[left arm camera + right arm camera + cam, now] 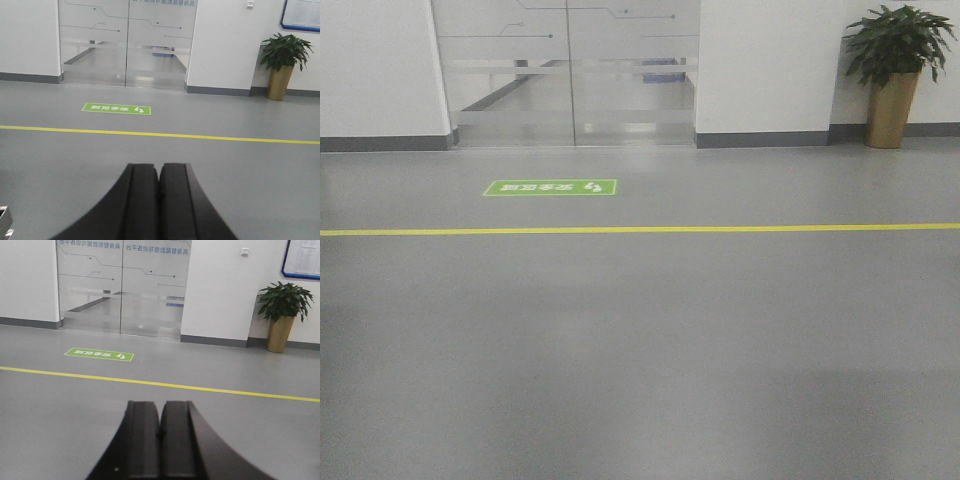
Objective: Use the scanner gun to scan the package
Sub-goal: 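Drive the base forward and turn toward the red-framed table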
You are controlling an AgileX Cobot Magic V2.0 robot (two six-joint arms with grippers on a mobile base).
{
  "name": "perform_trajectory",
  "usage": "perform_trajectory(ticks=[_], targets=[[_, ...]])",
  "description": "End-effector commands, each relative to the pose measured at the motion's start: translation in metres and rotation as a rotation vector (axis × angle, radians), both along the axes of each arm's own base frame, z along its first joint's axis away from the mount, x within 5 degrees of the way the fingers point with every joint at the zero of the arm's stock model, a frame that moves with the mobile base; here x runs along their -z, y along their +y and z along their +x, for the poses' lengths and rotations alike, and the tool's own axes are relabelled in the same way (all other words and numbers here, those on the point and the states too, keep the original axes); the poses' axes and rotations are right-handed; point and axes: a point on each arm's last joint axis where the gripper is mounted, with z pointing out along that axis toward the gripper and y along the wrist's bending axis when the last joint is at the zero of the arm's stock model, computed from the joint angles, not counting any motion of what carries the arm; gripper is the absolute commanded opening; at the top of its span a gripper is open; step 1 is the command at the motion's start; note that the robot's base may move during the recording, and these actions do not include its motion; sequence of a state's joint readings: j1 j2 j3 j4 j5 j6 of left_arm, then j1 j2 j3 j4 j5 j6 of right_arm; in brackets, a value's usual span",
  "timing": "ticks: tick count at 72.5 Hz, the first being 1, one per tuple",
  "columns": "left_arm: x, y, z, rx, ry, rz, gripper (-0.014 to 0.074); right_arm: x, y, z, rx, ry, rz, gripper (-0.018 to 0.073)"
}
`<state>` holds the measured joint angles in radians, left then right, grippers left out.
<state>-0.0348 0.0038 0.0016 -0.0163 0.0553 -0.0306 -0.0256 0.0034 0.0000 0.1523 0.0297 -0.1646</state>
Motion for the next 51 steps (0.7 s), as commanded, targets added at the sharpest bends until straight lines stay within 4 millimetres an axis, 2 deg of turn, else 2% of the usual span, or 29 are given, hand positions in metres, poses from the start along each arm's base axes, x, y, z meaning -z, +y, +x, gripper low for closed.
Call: perform_trajectory(ticks=[1,51], targets=[[-0.0025,0.0,-0.0005,0.001,-0.025,-0.005,-0.0111,-0.0022,-0.0005,-0.0004,0.007,-0.026,-0.006,-0.0168],[-0.0025,0.0,-0.0005,0.001,-0.025,-0.005,-0.0111,-0.0022,-0.0005,-0.0004,0.007,-0.026,-0.006,-0.0168]])
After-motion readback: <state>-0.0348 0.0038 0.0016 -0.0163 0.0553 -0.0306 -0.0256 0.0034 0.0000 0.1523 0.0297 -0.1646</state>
